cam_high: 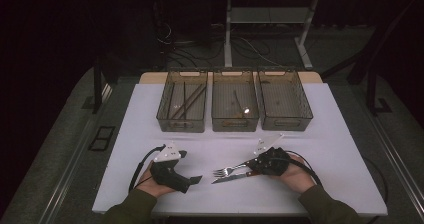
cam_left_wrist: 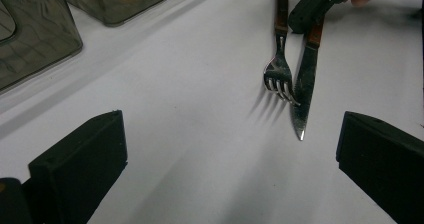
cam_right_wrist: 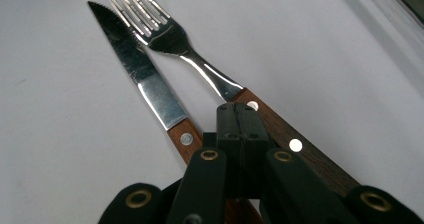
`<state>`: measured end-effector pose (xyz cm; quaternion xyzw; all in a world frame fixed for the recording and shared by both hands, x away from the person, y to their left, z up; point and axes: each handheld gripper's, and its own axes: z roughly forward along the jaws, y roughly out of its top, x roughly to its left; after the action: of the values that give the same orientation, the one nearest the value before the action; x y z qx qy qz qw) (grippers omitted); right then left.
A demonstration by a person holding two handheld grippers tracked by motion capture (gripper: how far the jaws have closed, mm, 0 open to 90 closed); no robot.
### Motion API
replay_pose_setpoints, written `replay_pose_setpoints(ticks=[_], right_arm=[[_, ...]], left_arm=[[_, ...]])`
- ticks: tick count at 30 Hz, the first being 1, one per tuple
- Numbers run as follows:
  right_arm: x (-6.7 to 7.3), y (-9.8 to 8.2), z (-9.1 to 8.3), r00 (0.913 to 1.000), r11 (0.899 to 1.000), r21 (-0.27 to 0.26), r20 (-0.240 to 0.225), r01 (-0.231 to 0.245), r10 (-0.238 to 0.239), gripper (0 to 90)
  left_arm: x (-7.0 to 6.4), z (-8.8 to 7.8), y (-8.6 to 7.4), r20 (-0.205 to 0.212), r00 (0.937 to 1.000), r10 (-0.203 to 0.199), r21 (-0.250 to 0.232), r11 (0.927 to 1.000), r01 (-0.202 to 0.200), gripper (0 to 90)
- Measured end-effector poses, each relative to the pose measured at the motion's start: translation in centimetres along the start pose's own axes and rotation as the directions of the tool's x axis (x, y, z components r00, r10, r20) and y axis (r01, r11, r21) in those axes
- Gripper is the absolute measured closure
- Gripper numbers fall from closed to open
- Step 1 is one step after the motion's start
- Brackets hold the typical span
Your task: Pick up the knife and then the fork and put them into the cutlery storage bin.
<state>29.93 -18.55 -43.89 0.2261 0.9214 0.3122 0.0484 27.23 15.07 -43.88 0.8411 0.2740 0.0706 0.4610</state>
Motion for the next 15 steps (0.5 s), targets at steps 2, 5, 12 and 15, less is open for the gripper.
replay_pose_setpoints(ticks=[2, 5, 12, 15], right_arm=[[0.02, 0.0, -0.01, 1.0, 1.0, 0.001, -0.002, -0.001, 0.001, 90.0], [0.1, -0.04, -0.05, 1.0, 1.0, 0.003, -0.005, 0.006, -0.006, 90.0], [0.46, -0.11, -0.14, 0.9987, 0.999, 0.014, -0.013, 0.049, -0.049, 90.0], [0.67, -0.14, -0.15, 0.9975, 0.998, 0.015, -0.025, 0.067, -0.067, 90.0]], left_arm=[[0.01, 0.0, 0.0, 0.0, 1.0, 0.001, 0.001, 1.0, -0.001, 0.0], [0.0, -0.02, 0.01, 0.0, 1.0, 0.002, 0.0, 1.0, -0.002, 0.0], [-0.05, -0.03, 0.03, 0.0, 1.0, 0.003, -0.002, 1.0, -0.003, 0.0], [-0.03, -0.03, 0.03, 0.001, 1.0, 0.002, 0.0, 1.0, -0.002, 0.0]])
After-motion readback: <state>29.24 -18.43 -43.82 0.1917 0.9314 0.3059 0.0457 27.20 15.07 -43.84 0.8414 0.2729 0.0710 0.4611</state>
